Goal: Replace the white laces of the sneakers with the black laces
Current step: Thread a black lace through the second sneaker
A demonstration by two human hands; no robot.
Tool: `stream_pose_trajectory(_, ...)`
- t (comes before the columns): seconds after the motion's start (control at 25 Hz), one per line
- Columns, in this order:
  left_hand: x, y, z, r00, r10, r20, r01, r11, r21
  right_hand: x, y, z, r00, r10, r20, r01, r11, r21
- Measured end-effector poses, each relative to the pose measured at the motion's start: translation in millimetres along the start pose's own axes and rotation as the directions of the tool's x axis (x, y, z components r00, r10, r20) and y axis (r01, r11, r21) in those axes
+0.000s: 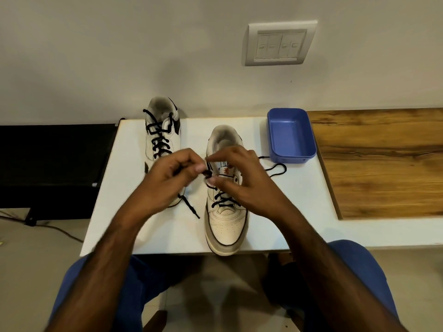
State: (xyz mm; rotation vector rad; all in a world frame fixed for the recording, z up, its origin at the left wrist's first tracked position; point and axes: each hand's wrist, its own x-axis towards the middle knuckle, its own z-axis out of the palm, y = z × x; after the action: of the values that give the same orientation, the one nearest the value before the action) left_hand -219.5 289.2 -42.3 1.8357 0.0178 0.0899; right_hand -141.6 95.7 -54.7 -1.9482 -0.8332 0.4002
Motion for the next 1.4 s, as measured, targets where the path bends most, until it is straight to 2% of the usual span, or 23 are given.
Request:
stream_pose_trajectory(0.04, 1.0, -0.4, 3.5, 1.000, 0.016, 0.018, -0.016, 0.999, 0.043, 0.6, -3.4, 2.4, 0.997, -0.004, 0.071, 0.000, 0.999, 0.053)
stream_pose_trajectory(0.16, 0.2, -4.5, -3.3, 0.999, 0.016, -0.035, -0.012, 0.994, 0.106, -0.9, -2.3, -6.6, 0.959, 0.060, 0.276, -0.150, 0.936, 0.319)
stream_pose_trajectory(0.2, -1.3, -9.0, -9.3, 0.999, -0.001, -0.048, 0.008, 0.990, 0.142, -1.6, 2.4, -11.3, 0.960, 0.074, 0.269, -0.172, 0.918, 0.359)
stream_pose_trajectory(0.32, -8.8, -20.5, -26.3, 0.998, -0.067, -0.021, 0.070, 0.968, 0.241, -1.1, 19.4, -20.1, 0.986, 0.128, 0.110, -0.166, 0.859, 0.485)
stream_pose_trajectory(0.4, -12.2, -23.6, -34.4, 0.993, -0.115, -0.017, 0.116, 0.971, 0.210, 1.2, 29.0, -22.4, 0.977, 0.212, 0.011, -0.175, 0.777, 0.604)
stream_pose_trajectory(0.48, -15.8, -27.8, -45.7, 0.985, -0.163, -0.054, 0.170, 0.971, 0.167, 3.7, 35.2, -23.2, 0.937, 0.349, -0.032, -0.231, 0.682, 0.694)
stream_pose_trajectory(0.56, -18.2, -38.2, -58.2, 0.968, -0.202, -0.148, 0.228, 0.956, 0.183, 4.7, 37.8, -21.4, 0.876, 0.483, -0.004, -0.311, 0.572, 0.759)
stream_pose_trajectory(0.68, -23.9, -52.6, -75.9, 0.901, -0.207, -0.380, 0.350, 0.866, 0.358, 3.3, 38.9, -19.4, 0.819, 0.572, 0.039, -0.376, 0.484, 0.790)
stream_pose_trajectory(0.76, -27.9, -57.0, -85.9, 0.860, -0.189, -0.474, 0.388, 0.847, 0.364, 2.4, 41.0, -20.8, 0.827, 0.562, 0.026, -0.375, 0.516, 0.770)
stream_pose_trajectory(0.88, -31.3, -60.8, -92.0, 0.844, -0.179, -0.505, 0.272, 0.955, 0.115, 1.7, 42.7, -24.1, 0.861, 0.508, -0.002, -0.350, 0.595, 0.724)
stream_pose_trajectory(1.0, -30.0, -56.0, -90.0, 0.769, -0.186, -0.612, 0.155, 0.982, -0.104, 0.0, 44.1, -26.3, 0.887, 0.462, -0.001, -0.348, 0.670, 0.656)
stream_pose_trajectory(1.12, -29.6, -58.3, -87.7, 0.685, -0.161, -0.711, 0.141, 0.986, -0.087, -1.5, 43.6, -28.9, 0.907, 0.418, 0.061, -0.347, 0.656, 0.670)
stream_pose_trajectory(1.2, -29.5, -59.8, -87.5, 0.665, -0.145, -0.733, 0.131, 0.988, -0.076, -1.9, 41.8, -30.1, 0.922, 0.374, 0.101, -0.334, 0.635, 0.696)
stream_pose_trajectory(1.24, -28.2, -60.2, -87.5, 0.653, -0.157, -0.741, 0.090, 0.987, -0.130, -2.7, 41.0, -30.9, 0.932, 0.343, 0.120, -0.326, 0.645, 0.691)
stream_pose_trajectory(1.32, -23.5, -57.6, -87.3, 0.625, -0.240, -0.743, -0.059, 0.935, -0.351, -5.0, 41.9, -32.1, 0.947, 0.266, 0.178, -0.319, 0.728, 0.607)
stream_pose_trajectory(1.4, -17.4, -52.1, -85.8, 0.623, -0.331, -0.709, -0.228, 0.791, -0.568, -7.1, 42.3, -30.3, 0.934, 0.200, 0.296, -0.313, 0.858, 0.407)
